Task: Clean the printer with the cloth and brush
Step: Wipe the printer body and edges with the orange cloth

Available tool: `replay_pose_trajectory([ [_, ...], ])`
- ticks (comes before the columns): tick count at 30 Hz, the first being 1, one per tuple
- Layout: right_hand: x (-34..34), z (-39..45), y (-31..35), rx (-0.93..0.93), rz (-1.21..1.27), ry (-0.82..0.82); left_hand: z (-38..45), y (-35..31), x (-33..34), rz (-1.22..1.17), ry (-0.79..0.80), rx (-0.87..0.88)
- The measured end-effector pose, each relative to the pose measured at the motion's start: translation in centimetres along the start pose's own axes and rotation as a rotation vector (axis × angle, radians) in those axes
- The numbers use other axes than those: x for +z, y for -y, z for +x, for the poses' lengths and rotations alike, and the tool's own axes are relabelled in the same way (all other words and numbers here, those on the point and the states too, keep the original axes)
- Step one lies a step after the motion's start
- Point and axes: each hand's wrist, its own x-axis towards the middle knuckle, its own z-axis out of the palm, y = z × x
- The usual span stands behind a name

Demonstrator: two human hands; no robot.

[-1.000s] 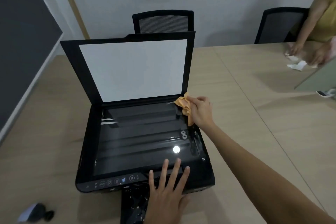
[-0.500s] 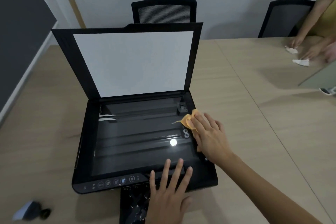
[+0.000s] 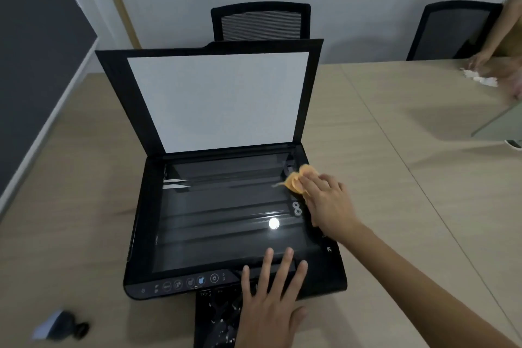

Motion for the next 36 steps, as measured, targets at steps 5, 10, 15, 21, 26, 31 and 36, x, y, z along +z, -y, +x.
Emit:
replay_pose_trajectory([
  [5, 0.3, -1.5, -0.5, -0.03, -0.058, 0.002, 0.0, -0.1, 0.1, -0.009, -0.004, 0.003],
  [10, 0.2, 7.1, -1.1, 0.071, 0.013, 0.152, 0.0, -0.2, -0.3, 0.004, 0.069, -0.001],
  [15, -0.5, 4.9, -1.4, 0.007, 0.024, 0.165, -0.1, 0.1, -0.8, -0.003, 0.084, 0.001],
  [21, -0.7, -7.1, -0.7, -0.08, 0.065, 0.034, 0.0, -0.1, -1.0, -0.047, 0.07, -0.011],
  [26, -4.0, -12.6, -0.8, 0.096, 0.497, 0.109, -0.3, -0.2, -1.3, -0.053, 0.071, -0.005],
  [31, -1.6, -13.3, 0.3, 0.39, 0.652, -0.199, -0.2, -0.3, -1.3, -0.06, 0.064, 0.012],
  [36, 0.8, -15.7, 2.1, -0.044, 0.188, -0.208, -0.4, -0.2, -1.4, -0.099, 0.128, 0.021],
])
